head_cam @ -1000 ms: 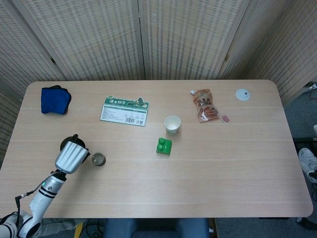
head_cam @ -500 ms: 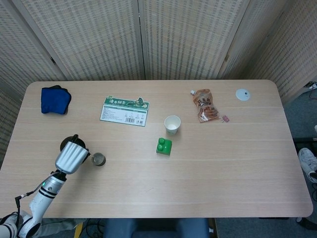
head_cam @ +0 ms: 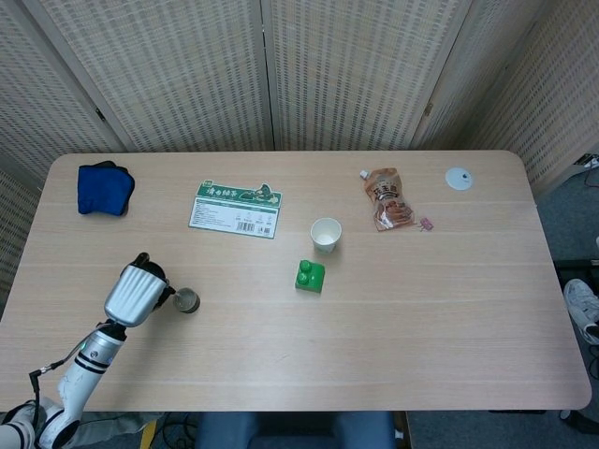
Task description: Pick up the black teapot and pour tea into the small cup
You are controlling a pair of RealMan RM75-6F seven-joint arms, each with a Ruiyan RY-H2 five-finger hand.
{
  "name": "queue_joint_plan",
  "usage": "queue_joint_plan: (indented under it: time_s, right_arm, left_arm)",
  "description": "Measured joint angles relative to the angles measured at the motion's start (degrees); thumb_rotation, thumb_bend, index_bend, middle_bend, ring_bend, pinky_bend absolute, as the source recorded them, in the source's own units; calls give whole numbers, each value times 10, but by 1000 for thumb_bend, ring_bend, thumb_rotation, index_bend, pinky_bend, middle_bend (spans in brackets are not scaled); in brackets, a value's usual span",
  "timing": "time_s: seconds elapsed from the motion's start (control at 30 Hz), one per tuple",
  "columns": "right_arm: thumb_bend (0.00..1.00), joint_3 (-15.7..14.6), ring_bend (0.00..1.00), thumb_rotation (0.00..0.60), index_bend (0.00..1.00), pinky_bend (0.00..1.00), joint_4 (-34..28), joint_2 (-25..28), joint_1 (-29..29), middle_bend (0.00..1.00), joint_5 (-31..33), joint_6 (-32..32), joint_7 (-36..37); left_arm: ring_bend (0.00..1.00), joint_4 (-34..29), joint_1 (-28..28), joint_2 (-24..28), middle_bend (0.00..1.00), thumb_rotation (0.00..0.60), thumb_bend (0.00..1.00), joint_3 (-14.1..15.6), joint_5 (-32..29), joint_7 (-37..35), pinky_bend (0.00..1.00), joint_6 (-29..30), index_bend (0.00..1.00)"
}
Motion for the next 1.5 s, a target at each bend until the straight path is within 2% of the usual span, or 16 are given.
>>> queue_joint_plan:
  time_s: [0.33, 0.7, 0.83, 0.93, 1.07, 1.17, 1.3, 1.4, 1.5]
  right_arm:
    - [74, 1, 84, 600, 103, 202, -1, 0, 0, 95, 1, 0, -1]
    - [74, 1, 84, 600, 103, 202, -3, 0, 0, 95, 0, 0, -3]
    - [74, 1, 84, 600, 103, 202, -3, 0, 0, 95, 1, 0, -3]
    - [74, 1, 84, 600, 103, 202, -3, 0, 0, 94, 1, 0, -3]
    - [75, 0, 84, 600, 103, 202, -2, 0, 0, 95, 1, 0, -3]
    - [75, 0, 84, 600, 103, 202, 0, -2, 0, 95, 2, -1, -2]
    - [75, 0, 84, 600, 103, 202, 1, -3, 1, 95, 2, -3, -1]
    - [75, 0, 84, 600, 103, 202, 2, -4, 2, 95, 1, -4, -1]
    - [74, 0, 84, 600, 103, 202, 3, -4, 3, 95, 2, -5, -1]
  left_arm:
    - [958, 3, 2, -6, 1000, 574, 373, -7, -8, -58, 374, 9, 1000]
    - [953, -45, 6, 3, 1000, 567, 372, -36, -60, -172, 374, -4, 1000]
    - [951, -71, 6, 10, 1000, 510, 372, -50, -87, -215, 374, -18, 1000]
    - [950, -91, 5, 16, 1000, 430, 371, -61, -110, -241, 374, -35, 1000]
    - [949, -103, 3, 22, 1000, 357, 369, -71, -126, -251, 374, -51, 1000]
    - [949, -104, 1, 21, 1000, 262, 341, -74, -134, -256, 374, -58, 1000]
    - [949, -105, -3, 19, 1000, 217, 280, -84, -160, -266, 374, -80, 1000]
    - [948, -100, -8, 16, 1000, 155, 241, -93, -175, -274, 374, -94, 1000]
    - [942, -87, -14, 11, 1000, 141, 222, -99, -181, -276, 374, -101, 1000]
